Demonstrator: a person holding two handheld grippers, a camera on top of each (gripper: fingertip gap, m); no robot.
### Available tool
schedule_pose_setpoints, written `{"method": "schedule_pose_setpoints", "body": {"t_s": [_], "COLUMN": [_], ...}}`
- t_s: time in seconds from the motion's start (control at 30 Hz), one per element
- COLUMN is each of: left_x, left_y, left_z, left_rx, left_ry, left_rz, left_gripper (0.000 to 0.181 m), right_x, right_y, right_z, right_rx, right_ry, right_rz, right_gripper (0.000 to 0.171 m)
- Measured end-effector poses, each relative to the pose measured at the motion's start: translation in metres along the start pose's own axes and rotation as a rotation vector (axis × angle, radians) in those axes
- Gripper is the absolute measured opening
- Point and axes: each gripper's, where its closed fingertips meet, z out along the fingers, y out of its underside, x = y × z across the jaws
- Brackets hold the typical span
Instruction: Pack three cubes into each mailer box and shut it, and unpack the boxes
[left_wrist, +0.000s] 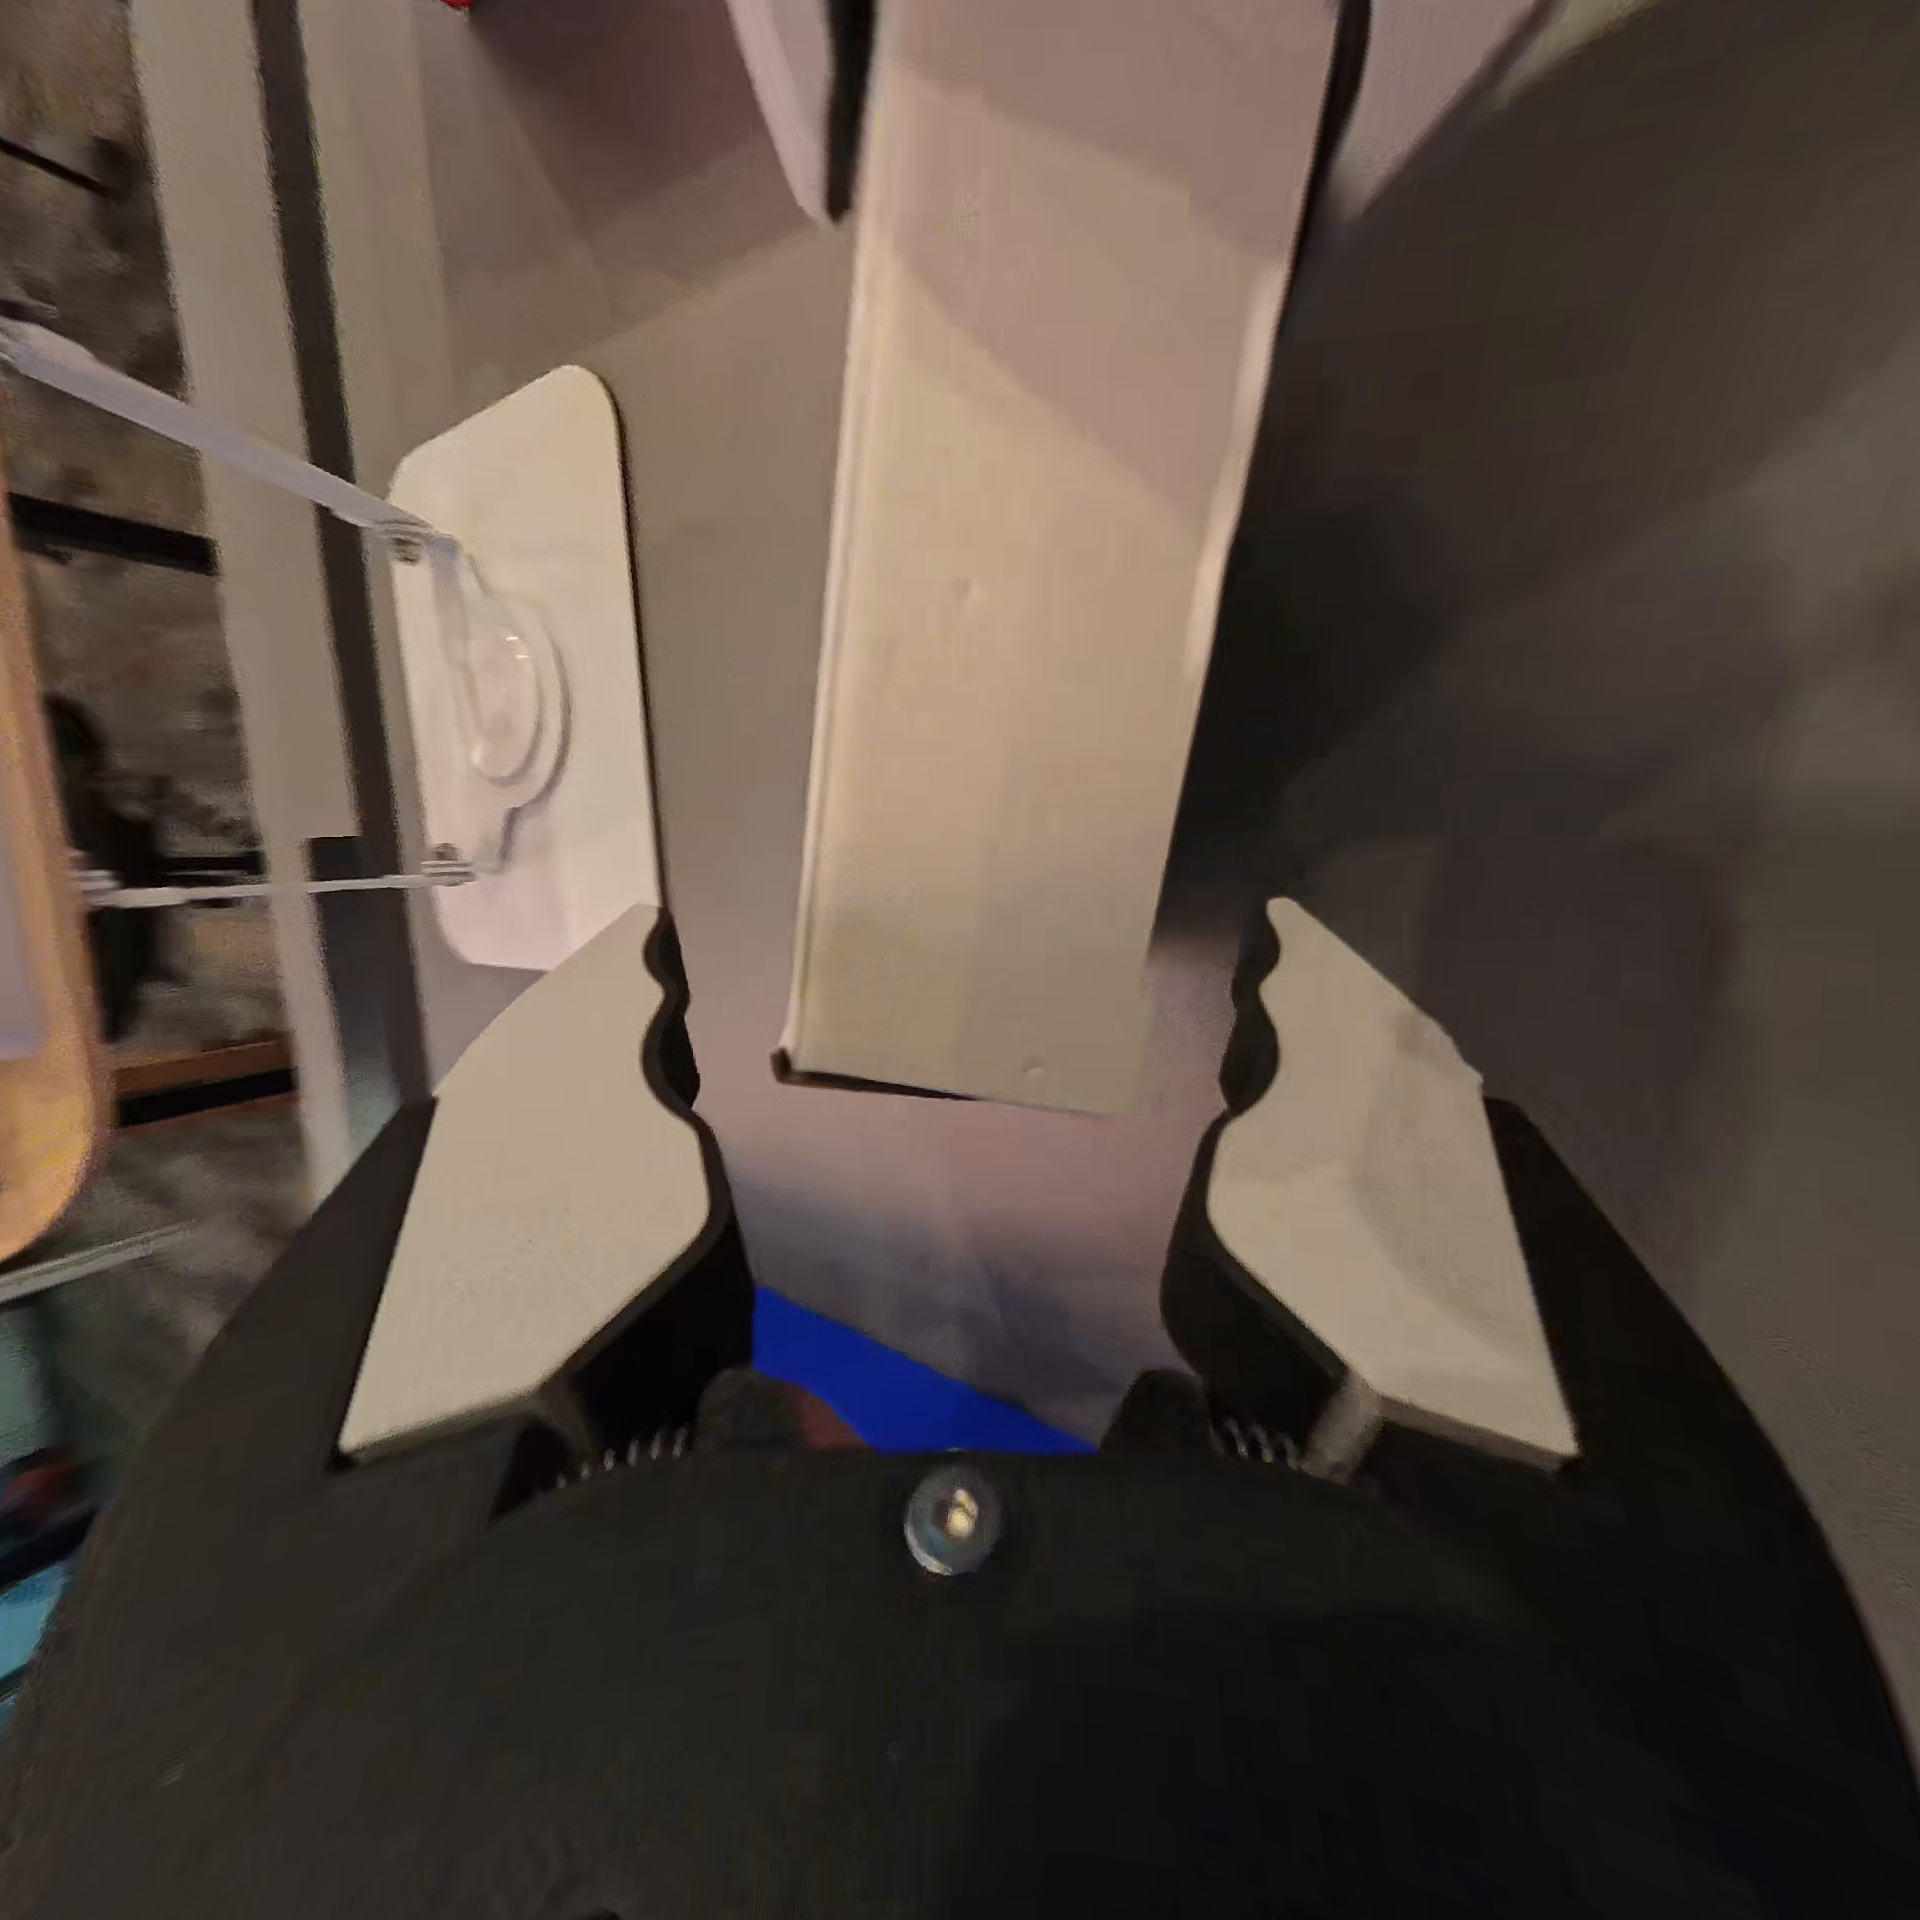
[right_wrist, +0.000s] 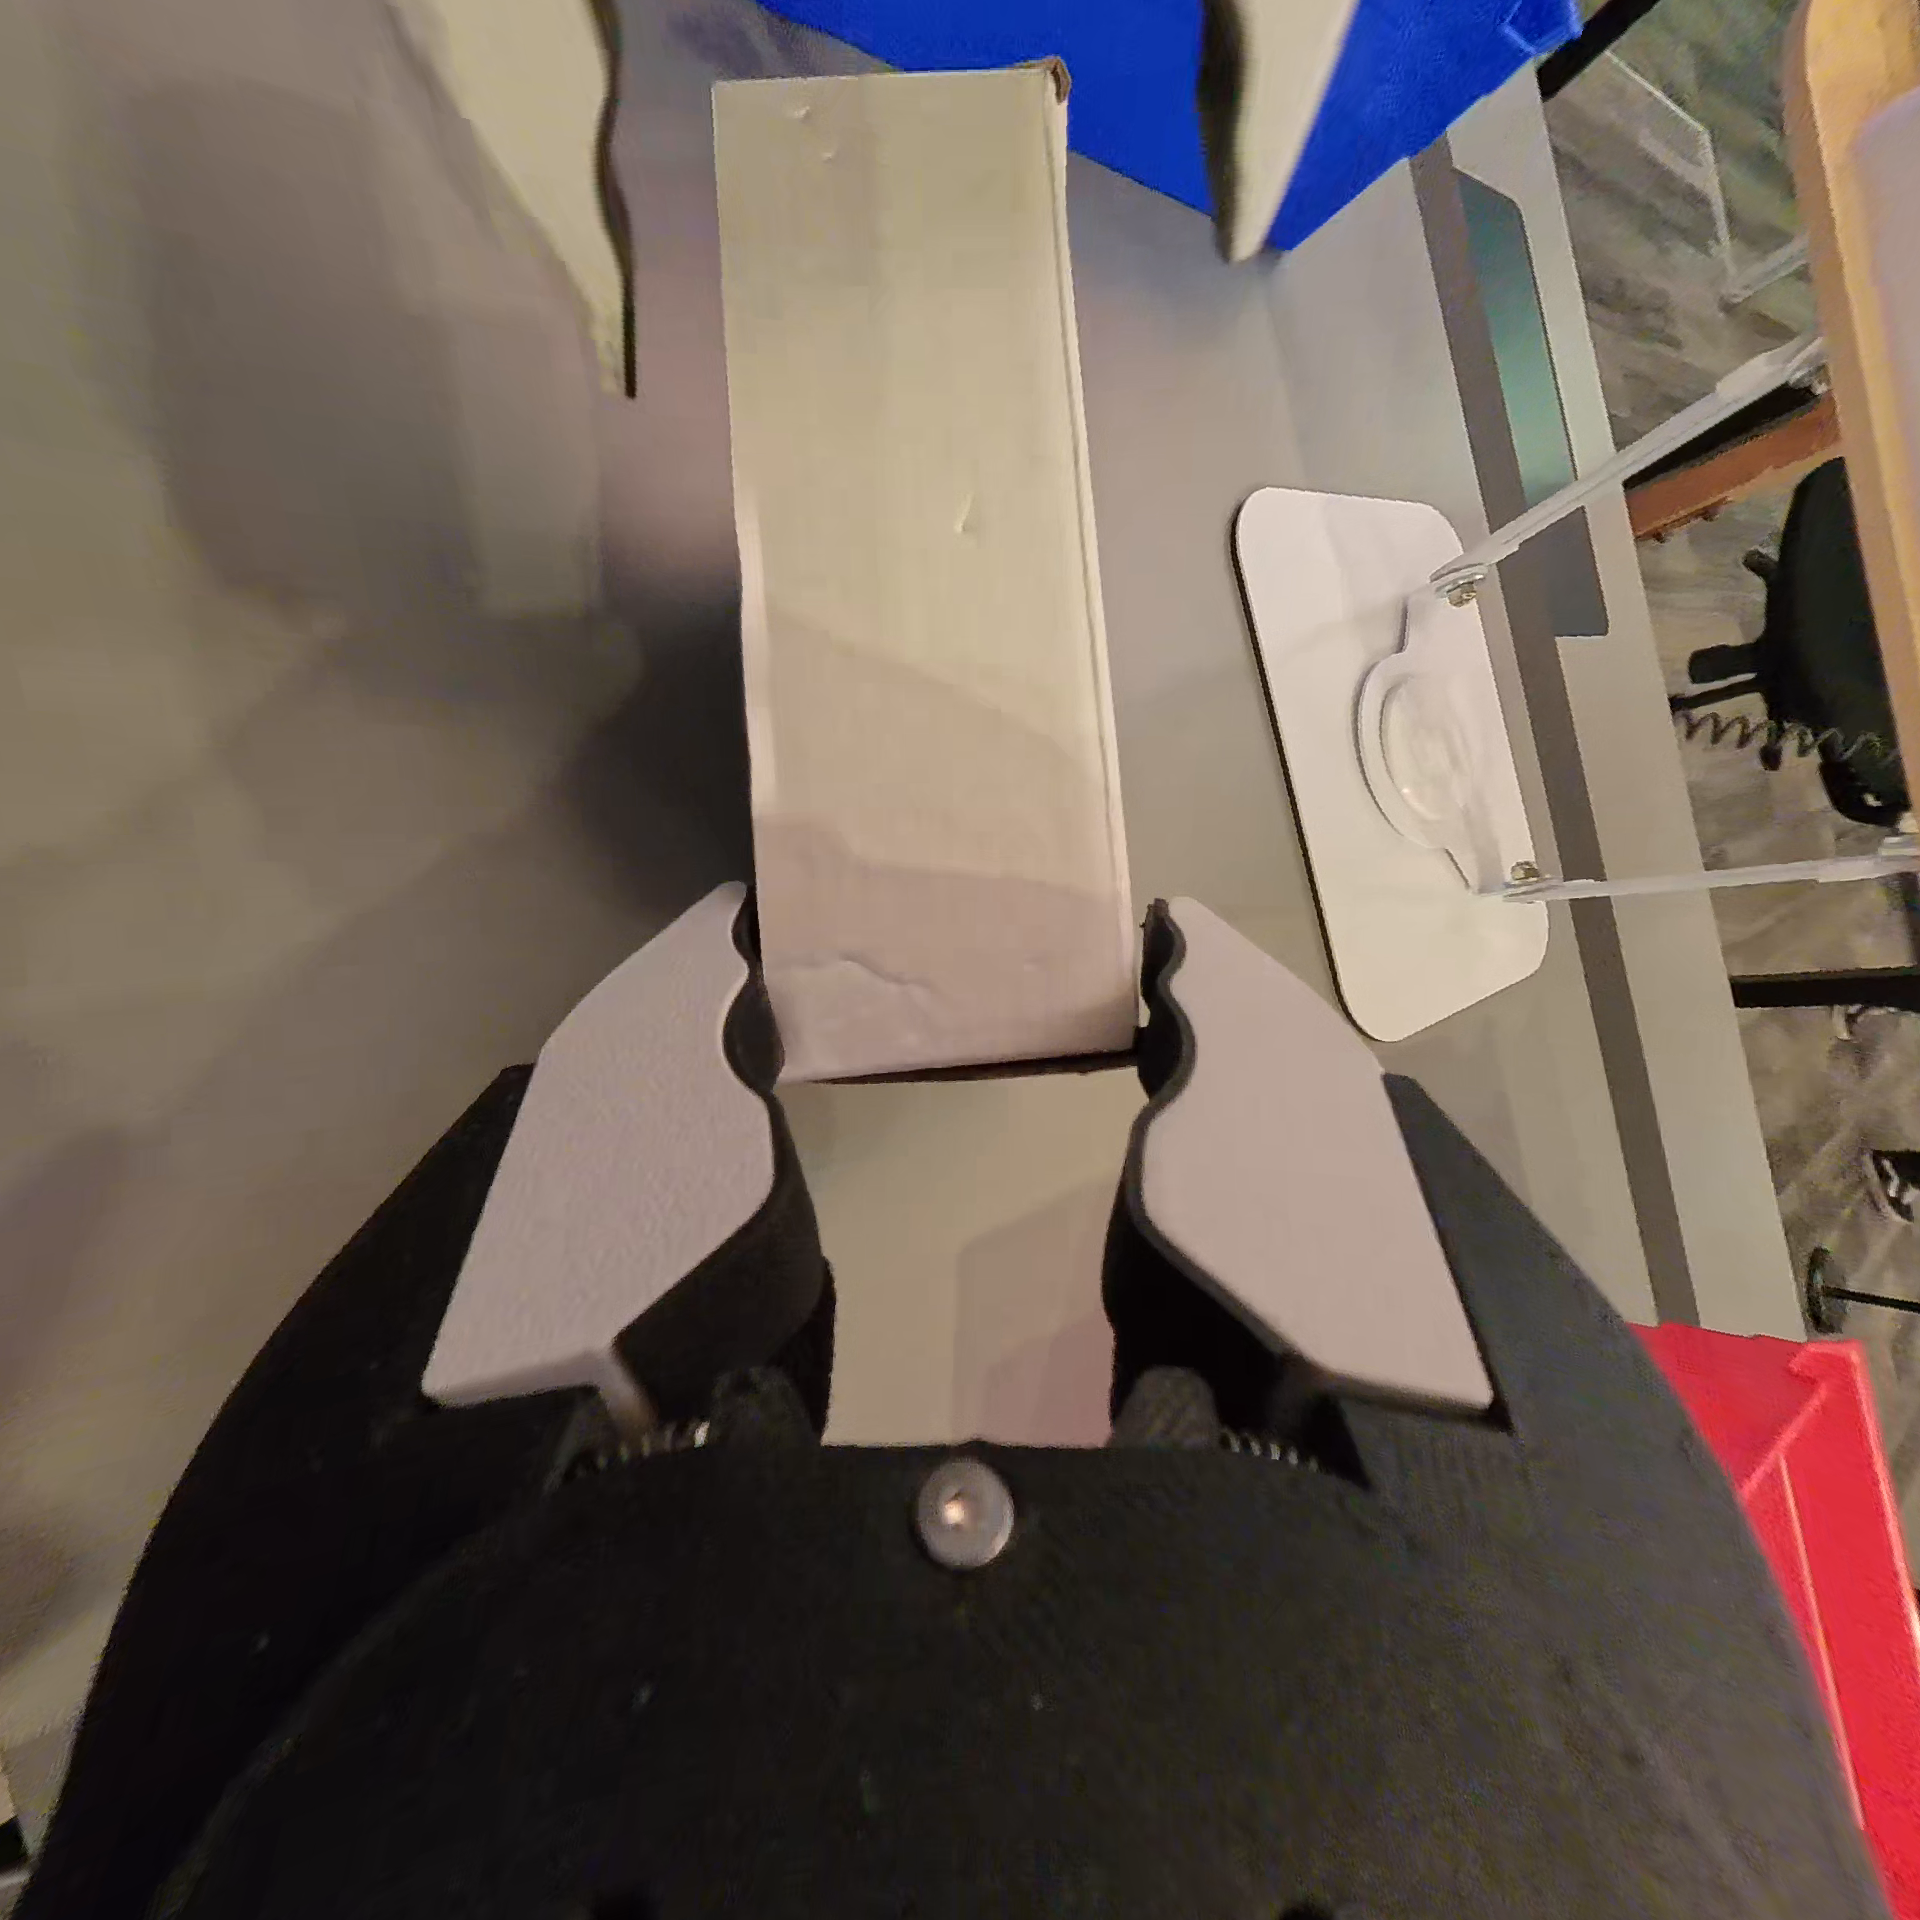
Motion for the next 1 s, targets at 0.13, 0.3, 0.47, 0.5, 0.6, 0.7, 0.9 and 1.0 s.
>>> {"method": "schedule_pose_setpoints", "body": {"t_s": [0.13, 0.3, 0.47, 0.5, 0.6, 0.7, 0.9, 1.0], "left_x": [-0.005, 0.000, 0.009, 0.010, 0.013, 0.013, 0.013, 0.013], "left_y": [-0.001, -0.002, -0.002, -0.003, -0.005, -0.006, -0.007, -0.006], "left_z": [0.002, -0.001, -0.006, -0.007, -0.010, -0.012, -0.013, -0.013], "left_rx": [0.006, -0.011, -0.015, -0.012, 0.008, 0.022, 0.029, 0.007], "left_ry": [-0.148, -0.117, -0.015, 0.010, 0.091, 0.165, 0.229, 0.207], "left_rz": [0.099, 0.136, 0.106, 0.092, 0.035, -0.012, -0.044, -0.026], "left_gripper": [0.062, 0.060, 0.059, 0.059, 0.059, 0.059, 0.059, 0.059], "right_x": [0.002, 0.000, -0.002, -0.002, -0.003, -0.002, -0.001, -0.002], "right_y": [0.002, 0.004, 0.005, 0.005, 0.005, 0.005, 0.005, 0.003], "right_z": [0.000, 0.000, -0.001, -0.001, -0.001, -0.001, -0.001, -0.003], "right_rx": [-0.013, -0.031, -0.043, -0.044, -0.041, -0.041, -0.033, -0.040], "right_ry": [-0.005, -0.003, -0.002, -0.003, -0.007, -0.009, -0.017, -0.006], "right_rz": [-0.004, -0.028, -0.058, -0.060, -0.062, -0.060, -0.045, -0.067], "right_gripper": [0.067, 0.067, 0.068, 0.068, 0.068, 0.068, 0.068, 0.070]}}
